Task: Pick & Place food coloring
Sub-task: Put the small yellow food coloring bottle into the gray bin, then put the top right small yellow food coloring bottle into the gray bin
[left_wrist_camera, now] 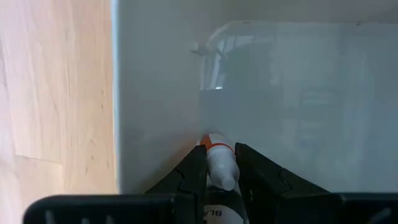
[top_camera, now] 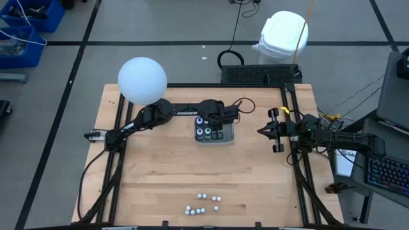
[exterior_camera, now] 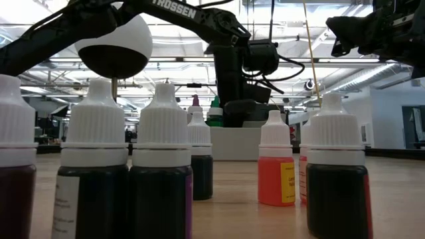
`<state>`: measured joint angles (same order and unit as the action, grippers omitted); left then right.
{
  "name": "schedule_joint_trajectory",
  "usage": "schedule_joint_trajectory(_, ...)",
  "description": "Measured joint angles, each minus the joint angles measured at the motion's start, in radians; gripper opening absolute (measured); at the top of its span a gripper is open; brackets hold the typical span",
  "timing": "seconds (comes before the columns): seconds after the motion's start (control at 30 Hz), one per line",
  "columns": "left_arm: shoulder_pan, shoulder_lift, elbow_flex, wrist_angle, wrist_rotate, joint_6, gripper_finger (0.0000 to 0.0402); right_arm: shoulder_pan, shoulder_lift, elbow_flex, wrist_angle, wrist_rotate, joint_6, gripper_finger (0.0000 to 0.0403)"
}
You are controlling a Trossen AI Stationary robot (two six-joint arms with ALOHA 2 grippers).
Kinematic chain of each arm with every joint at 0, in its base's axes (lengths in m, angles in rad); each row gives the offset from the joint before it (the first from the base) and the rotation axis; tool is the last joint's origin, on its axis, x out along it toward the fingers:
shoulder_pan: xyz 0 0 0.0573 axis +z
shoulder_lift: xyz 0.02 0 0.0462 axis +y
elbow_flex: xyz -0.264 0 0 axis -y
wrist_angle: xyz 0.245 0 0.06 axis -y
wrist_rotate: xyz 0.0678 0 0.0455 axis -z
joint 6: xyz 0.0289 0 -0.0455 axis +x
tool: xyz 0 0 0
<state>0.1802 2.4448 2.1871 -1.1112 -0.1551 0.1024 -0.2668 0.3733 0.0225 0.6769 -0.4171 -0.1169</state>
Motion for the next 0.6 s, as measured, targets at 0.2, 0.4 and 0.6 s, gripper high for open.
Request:
schedule_joint_trajectory(0.2, 0.000, -0.005, 0.010, -0.025, 0.000, 0.000, 0.0092, 0.000, 0.000, 0.000, 0.000, 0.000, 0.000, 0.0000)
schedule_joint_trajectory(0.4, -0.001, -0.008, 0.015, -0.031, -0.003, 0.000, 0.0132, 0.000, 0.000, 0.000, 0.000, 0.000, 0.000, 0.0000)
schedule_joint_trajectory(0.6, -0.001, -0.008, 0.015, -0.031, -0.003, 0.008, 0.0171, 0.000, 0.000, 0.000, 0.000, 0.000, 0.000, 0.0000)
